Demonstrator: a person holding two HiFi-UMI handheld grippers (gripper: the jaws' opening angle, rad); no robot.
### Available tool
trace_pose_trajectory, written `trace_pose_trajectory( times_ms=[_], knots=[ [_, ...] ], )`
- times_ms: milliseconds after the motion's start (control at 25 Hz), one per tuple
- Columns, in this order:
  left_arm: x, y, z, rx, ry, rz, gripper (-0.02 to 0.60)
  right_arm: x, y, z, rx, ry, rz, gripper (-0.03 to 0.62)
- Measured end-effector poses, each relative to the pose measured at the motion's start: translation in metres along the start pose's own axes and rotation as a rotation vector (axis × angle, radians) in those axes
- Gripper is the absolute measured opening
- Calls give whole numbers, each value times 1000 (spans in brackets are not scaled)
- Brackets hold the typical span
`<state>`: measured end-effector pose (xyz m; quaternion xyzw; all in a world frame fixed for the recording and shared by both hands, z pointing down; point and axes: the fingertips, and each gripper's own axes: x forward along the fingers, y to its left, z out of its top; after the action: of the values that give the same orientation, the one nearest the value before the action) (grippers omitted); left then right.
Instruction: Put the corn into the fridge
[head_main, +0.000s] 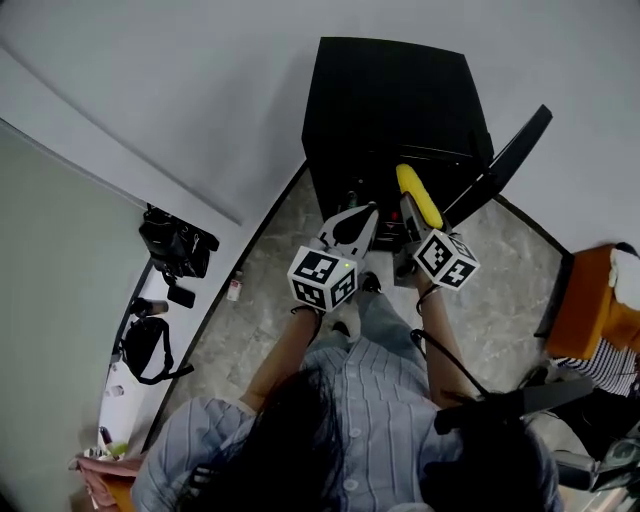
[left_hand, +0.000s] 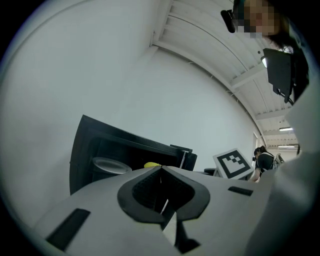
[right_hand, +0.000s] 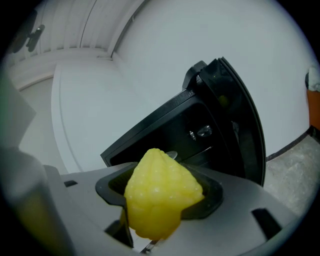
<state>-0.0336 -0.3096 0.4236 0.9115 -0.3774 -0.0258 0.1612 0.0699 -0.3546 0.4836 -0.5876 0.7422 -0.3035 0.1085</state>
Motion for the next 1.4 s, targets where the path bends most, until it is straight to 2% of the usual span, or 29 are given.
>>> trace_pose_trajectory(
  times_ms=[200,440,840,1040,1320,1400],
  knots=[
    [6,-3,-18,-16,39,-18,9,26,-22,3,-68,14,-36,264],
    [14,-2,-23,-11,37,-18,9,58,-42,4,-205,50,-85,264],
    [8,16,-26,-38,27,23,9,94,-80,5,-317,66,-262,264],
    [5,28,-27,-61,26,52,9,105,-86,10,-370,58,-278,264],
    [8,37,-26,-66,34,63,9,128,-81,14,-542,49,-267,264],
    [9,41,-27,-68,38,68,9,135,-82,15,-558,37,-249,264]
  ],
)
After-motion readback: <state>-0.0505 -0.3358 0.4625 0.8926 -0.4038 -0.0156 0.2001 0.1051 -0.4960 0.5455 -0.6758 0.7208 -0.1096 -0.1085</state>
